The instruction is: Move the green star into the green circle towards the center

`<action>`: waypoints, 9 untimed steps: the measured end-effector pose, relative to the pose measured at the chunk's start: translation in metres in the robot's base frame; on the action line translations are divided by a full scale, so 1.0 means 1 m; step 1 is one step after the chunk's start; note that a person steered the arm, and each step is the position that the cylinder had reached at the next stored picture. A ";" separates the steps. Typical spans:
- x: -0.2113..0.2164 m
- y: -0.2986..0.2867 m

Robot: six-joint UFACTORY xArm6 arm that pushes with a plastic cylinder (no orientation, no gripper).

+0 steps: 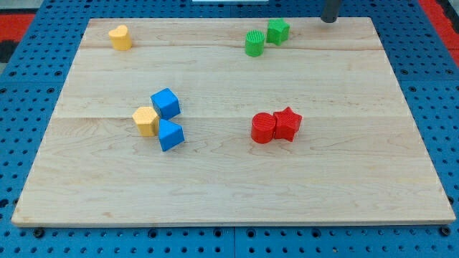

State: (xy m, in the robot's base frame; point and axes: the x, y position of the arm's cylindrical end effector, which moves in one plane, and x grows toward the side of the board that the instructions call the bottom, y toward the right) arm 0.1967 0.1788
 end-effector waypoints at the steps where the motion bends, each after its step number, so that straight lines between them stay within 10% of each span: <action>1: 0.039 -0.055; 3: 0.009 -0.070; 9: 0.103 -0.221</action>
